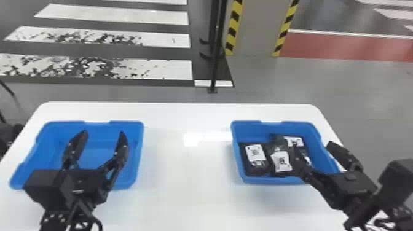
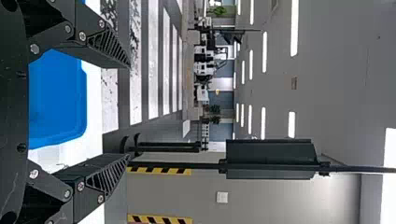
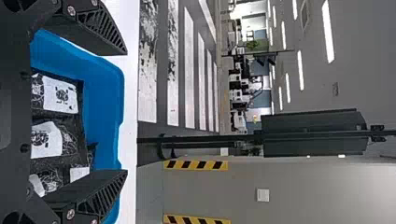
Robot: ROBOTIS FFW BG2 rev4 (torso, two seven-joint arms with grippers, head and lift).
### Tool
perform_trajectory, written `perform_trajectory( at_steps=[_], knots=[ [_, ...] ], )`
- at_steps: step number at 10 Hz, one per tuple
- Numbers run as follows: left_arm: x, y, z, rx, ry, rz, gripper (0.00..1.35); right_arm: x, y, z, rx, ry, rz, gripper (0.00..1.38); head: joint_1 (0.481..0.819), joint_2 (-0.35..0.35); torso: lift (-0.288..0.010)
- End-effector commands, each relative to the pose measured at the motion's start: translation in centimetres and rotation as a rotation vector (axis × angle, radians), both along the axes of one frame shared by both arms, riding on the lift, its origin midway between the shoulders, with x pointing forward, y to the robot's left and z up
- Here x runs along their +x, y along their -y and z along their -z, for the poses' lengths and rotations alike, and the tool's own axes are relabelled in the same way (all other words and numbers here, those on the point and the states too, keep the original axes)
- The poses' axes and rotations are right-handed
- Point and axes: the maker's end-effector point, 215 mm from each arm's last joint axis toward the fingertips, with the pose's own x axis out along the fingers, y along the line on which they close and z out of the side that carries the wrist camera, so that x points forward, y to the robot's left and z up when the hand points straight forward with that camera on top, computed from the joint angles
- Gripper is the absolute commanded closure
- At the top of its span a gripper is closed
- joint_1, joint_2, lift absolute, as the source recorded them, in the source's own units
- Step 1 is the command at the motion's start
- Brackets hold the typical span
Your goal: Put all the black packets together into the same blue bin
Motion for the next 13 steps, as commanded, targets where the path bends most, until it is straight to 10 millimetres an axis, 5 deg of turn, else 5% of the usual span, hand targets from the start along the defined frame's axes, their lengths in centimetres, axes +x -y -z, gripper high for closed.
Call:
perform_trajectory(
  at_steps=[1,13],
  knots=[
    [-0.2,-0.2,-0.1,0.002,0.006,-0.005,0.38,0.1,-0.3,-0.3,-0.001,0.006,-0.005,0.12,0.695,-0.115,-0.11],
    [-0.2,-0.3,-1.4,0.009,0.048,-0.006,0.38,0.2,-1.6,-1.3,-0.011,0.029,-0.033,0.12,0.695,-0.092,-0.11]
  ],
)
